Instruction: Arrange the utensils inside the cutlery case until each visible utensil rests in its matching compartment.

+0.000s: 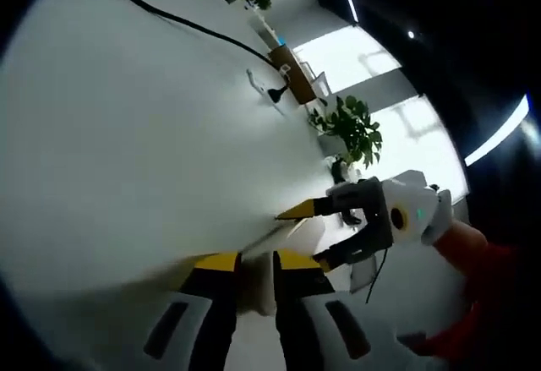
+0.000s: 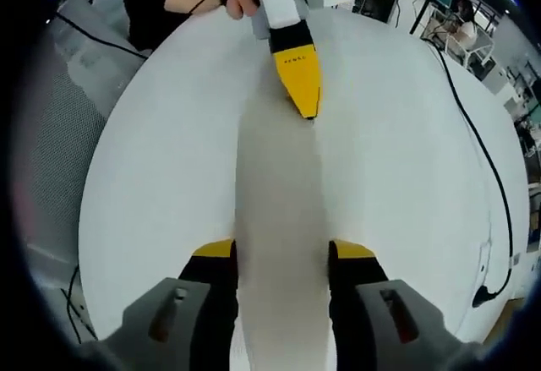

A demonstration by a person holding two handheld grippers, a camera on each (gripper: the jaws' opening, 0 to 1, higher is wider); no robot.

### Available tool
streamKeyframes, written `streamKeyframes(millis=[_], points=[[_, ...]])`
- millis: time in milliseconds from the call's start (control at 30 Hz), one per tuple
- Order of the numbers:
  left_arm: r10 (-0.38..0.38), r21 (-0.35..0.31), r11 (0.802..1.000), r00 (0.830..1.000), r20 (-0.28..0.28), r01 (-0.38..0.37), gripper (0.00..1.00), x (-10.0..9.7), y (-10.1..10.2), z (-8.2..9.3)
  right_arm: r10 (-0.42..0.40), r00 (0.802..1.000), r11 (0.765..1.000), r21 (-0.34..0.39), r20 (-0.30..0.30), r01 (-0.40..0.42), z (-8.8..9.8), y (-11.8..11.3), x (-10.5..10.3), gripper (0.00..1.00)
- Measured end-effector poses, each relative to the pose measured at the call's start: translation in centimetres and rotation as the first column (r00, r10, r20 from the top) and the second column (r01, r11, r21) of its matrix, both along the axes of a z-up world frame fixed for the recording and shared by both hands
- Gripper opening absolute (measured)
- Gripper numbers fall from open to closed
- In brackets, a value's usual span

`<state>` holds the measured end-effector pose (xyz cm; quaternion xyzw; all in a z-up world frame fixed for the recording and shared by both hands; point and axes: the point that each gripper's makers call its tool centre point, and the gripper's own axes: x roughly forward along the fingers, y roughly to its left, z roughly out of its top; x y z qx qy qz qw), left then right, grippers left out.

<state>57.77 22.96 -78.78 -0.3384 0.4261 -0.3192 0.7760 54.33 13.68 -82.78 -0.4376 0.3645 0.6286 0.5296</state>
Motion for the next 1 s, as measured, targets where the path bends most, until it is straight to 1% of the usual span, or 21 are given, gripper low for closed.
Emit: streamKeyframes(millis=[33, 67, 133, 200, 233, 300, 400, 433, 467, 500, 533, 567, 600, 633, 667, 733, 767, 833, 900, 967, 1000], points=[[0.005, 0.003, 1.0, 1.0, 0.004, -0.005, 0.22, 0.2, 0.1, 0.2, -0.033, 0.999, 0.999, 0.001, -0.001, 0.033, 0.0, -0.1, 0.1, 0.41], [0.0, 0.004, 1.0, 0.999, 0.05, -0.001, 0.24, 0.1, -0.1, 1.0, -0.08, 0.997, 0.997, 0.004, -0.006, 0.08, 0.0, -0.2, 0.1, 0.41], [-0.019, 0.003, 1.0, 0.999, 0.04, 0.019, 0.28, -0.4, -0.4, 1.8, -0.089, 0.996, 0.996, 0.016, -0.004, 0.089, 0.0, -0.4, 0.2, 0.41], [-0.054, 0.066, 0.997, 0.995, 0.08, 0.049, 0.33, -0.5, 0.0, 2.0, -0.153, 0.988, 0.988, 0.018, -0.007, 0.153, 0.1, -1.0, 0.3, 0.43], [-0.05, 0.079, 0.996, 0.993, 0.108, 0.042, 0.35, 0.0, 0.5, 1.4, -0.139, 0.99, 0.99, 0.015, -0.004, 0.139, 0.1, -1.2, 0.3, 0.44], [-0.052, 0.065, 0.997, 0.993, 0.103, 0.046, 0.37, 0.0, 0.8, 1.6, -0.152, 0.988, 0.988, 0.007, 0.0, 0.152, 0.1, -1.8, 0.1, 0.46], [-0.091, 0.088, 0.993, 0.983, 0.161, 0.077, 0.41, -1.4, 0.6, 2.9, -0.151, 0.988, 0.988, 0.0, 0.002, 0.151, 0.0, -2.4, 0.2, 0.4], [-0.113, 0.11, 0.989, 0.976, 0.184, 0.094, 0.38, -1.2, 1.4, 2.9, -0.153, 0.988, 0.988, -0.009, -0.022, 0.153, -0.1, -2.4, -0.2, 0.4], [-0.098, 0.102, 0.992, 0.971, 0.218, 0.077, 0.32, -1.2, 1.7, 3.6, -0.144, 0.99, 0.989, -0.023, 0.0, 0.144, -0.2, -2.6, -0.3, 0.4], [-0.131, 0.119, 0.987, 0.967, 0.219, 0.107, 0.27, -2.5, 1.2, 4.0, -0.141, 0.99, 0.99, -0.013, -0.001, 0.141, -0.3, -2.3, -0.4, 0.4], [-0.161, 0.146, 0.981, 0.959, 0.232, 0.129, 0.28, -3.1, 1.2, 4.2, -0.1, 0.995, 0.995, -0.013, 0.0, 0.1, -0.2, -2.3, -0.9, 0.4], [-0.174, 0.177, 0.976, 0.947, 0.271, 0.128, 0.32, -3.6, 1.0, 4.6, -0.104, 0.995, 0.994, -0.013, 0.0, 0.104, -0.2, -2.2, -1.1, 0.4], [-0.197, 0.211, 0.967, 0.939, 0.28, 0.14, 0.41, -4.0, 1.1, 4.7, -0.133, 0.991, 0.991, -0.026, -0.001, 0.132, -0.2, -2.2, -1.2, 0.4], [-0.222, 0.266, 0.954, 0.923, 0.314, 0.139, 0.48, -5.3, 0.6, 5.3, -0.142, 0.99, 0.989, -0.03, -0.001, 0.142, -0.2, -2.2, -1.2, 0.4], [-0.224, 0.281, 0.951, 0.917, 0.331, 0.131, 0.53, -5.7, 0.6, 5.6, -0.134, 0.991, 0.991, -0.028, 0.002, 0.134, -0.2, -2.0, -1.3, 0.4], [-0.261, 0.331, 0.933, 0.902, 0.345, 0.144, 0.54, -7.1, 0.8, 6.1, -0.146, 0.989, 0.989, -0.028, 0.0, 0.146, -0.2, -1.9, -1.7, 0.4], [-0.269, 0.345, 0.928, 0.893, 0.361, 0.14, 0.53, -8.7, 0.4, 7.1, -0.143, 0.99, 0.989, -0.03, 0.001, 0.143, -0.2, -1.8, -2.0, 0.4], [-0.252, 0.369, 0.923, 0.896, 0.367, 0.109, 0.58, -9.7, 1.0, 7.6, -0.133, 0.991, 0.991, -0.032, 0.0, 0.133, -0.1, -1.7, -2.7, 0.4], [-0.239, 0.37, 0.924, 0.898, 0.37, 0.093, 0.69, -10.9, 1.2, 8.1, -0.12, 0.993, 0.992, -0.034, 0.002, 0.12, -0.1, -1.7, -3.3, 0.4], [-0.236, 0.404, 0.913, 0.882, 0.407, 0.058, 0.71, -12.1, 1.7, 8.7, -0.105, 0.994, 0.994, -0.039, 0.004, 0.105, -0.1, -1.8, -3.7, 0.4], [-0.243, 0.421, 0.905, 0.885, 0.397, 0.059, 0.7, -12.9, 2.0, 8.7, -0.104, 0.995, 0.994, -0.039, 0.002, 0.104, -0.1, -1.8, -3.8, 0.4]])
